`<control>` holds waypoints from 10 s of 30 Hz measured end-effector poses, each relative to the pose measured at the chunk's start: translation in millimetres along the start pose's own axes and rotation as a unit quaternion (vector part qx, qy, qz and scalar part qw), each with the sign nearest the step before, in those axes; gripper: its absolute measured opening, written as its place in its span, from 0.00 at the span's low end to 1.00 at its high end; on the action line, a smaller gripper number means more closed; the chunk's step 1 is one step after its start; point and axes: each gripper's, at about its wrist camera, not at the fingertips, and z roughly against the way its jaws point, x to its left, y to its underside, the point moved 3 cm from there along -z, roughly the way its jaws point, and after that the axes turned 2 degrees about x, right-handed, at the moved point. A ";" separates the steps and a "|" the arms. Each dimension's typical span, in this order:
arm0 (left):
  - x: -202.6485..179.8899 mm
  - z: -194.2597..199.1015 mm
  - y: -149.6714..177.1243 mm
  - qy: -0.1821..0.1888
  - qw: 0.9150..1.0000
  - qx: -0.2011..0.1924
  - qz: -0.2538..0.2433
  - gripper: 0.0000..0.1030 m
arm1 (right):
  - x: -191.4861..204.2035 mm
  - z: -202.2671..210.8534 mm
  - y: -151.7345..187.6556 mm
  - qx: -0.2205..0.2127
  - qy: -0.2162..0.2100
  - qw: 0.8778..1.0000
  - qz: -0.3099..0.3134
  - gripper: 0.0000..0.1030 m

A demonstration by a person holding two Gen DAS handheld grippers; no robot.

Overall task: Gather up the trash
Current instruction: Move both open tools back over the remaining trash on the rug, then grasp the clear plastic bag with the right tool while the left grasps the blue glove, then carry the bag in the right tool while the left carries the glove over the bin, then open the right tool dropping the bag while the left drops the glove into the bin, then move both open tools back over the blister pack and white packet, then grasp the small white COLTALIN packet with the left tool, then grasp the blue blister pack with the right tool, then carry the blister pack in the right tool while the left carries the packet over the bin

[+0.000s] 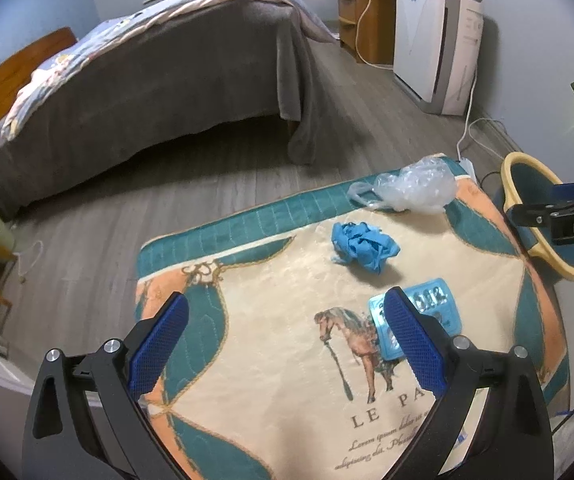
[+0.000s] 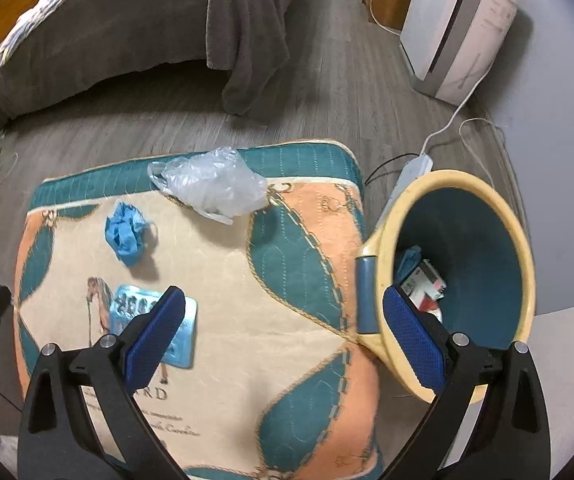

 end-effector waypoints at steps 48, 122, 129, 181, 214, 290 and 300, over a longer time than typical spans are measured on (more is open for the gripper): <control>-66.9 -134.4 -18.8 0.102 0.987 0.105 -0.063 0.24 | 25.5 -79.9 -58.1 0.036 -0.128 0.991 -0.024 0.19; -324.8 -23.5 -49.1 0.190 0.961 -0.011 -0.203 0.24 | -239.3 25.8 42.3 -0.034 0.027 0.983 -0.180 0.16; -332.6 -22.8 -69.0 0.187 0.964 -0.034 -0.187 0.33 | -249.9 40.1 37.0 -0.068 0.035 0.975 -0.209 0.21; -55.4 9.9 86.7 0.071 0.992 0.053 -0.085 0.92 | 32.1 49.3 59.5 -0.015 -0.016 0.999 -0.039 0.94; -107.6 -31.0 131.1 0.159 0.959 0.149 -0.181 0.22 | 12.2 16.1 52.7 0.022 -0.040 0.999 -0.030 0.94; -41.8 -96.5 71.7 0.049 0.980 0.191 -0.030 0.24 | -89.4 54.9 45.1 -0.016 -0.056 0.998 0.008 0.68; -54.1 -103.5 78.6 0.066 0.981 0.181 -0.035 0.30 | -82.7 52.4 38.6 -0.027 -0.057 0.997 0.033 0.68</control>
